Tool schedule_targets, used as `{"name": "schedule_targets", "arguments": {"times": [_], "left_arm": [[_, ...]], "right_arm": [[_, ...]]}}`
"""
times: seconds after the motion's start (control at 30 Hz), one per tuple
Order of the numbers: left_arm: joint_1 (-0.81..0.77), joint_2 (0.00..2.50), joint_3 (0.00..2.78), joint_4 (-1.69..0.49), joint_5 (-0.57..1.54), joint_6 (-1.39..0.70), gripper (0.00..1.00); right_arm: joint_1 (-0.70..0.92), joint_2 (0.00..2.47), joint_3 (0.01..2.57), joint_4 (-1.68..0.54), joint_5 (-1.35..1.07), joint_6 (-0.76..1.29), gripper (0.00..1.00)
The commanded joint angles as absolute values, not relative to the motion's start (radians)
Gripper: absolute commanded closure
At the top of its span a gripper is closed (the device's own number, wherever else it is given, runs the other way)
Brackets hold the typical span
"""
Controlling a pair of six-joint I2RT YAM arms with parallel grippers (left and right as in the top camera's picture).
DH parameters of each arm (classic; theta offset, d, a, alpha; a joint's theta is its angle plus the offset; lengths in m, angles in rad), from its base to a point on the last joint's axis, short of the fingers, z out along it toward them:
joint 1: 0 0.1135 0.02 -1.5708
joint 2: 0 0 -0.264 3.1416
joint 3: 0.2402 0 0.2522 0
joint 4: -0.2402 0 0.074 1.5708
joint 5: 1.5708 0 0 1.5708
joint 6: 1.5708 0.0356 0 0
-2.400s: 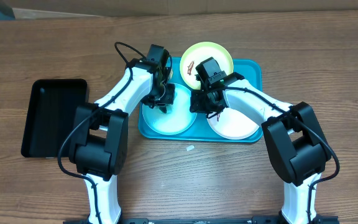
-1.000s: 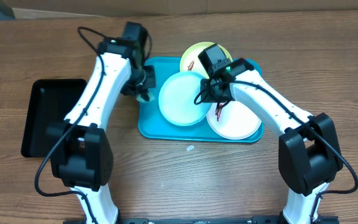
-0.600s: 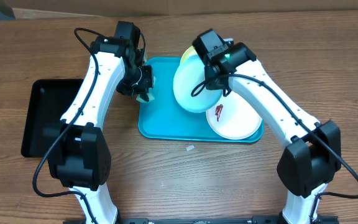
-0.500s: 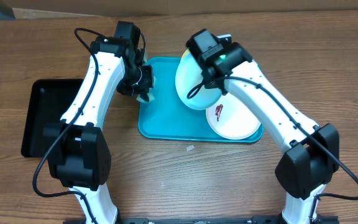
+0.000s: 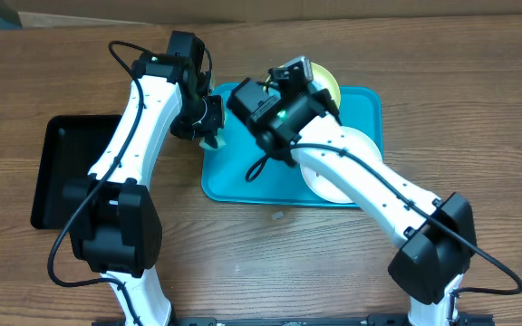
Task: Clean dirty plates on tray and stack at the side
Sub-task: 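Lift the light-blue plate with the right gripper and carry it right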
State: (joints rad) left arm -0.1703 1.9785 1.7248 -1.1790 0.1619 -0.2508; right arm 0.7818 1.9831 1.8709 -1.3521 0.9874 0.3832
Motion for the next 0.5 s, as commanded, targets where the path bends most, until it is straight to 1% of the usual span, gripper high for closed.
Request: {"name": "schedule_targets", "arguments": {"times": [0.0, 0.2, 0.47], "left_arm": [[-0.172, 1.957, 1.736, -1.180, 0.181, -0.225, 0.96], [-0.172, 1.957, 1.736, -1.189, 0.184, -0.225, 0.96], [-0.172, 1.957, 1.736, -1.189, 0.184, -0.225, 0.96]], "right_arm": [[0.824, 1.939, 1.900, -1.349, 1.085, 0.388, 0.96], [0.862, 1.939, 1.900, -1.345, 1.190, 0.398, 0.96], [0.863, 1.939, 1.900, -1.348, 1.163, 0.402, 0.96]]}}
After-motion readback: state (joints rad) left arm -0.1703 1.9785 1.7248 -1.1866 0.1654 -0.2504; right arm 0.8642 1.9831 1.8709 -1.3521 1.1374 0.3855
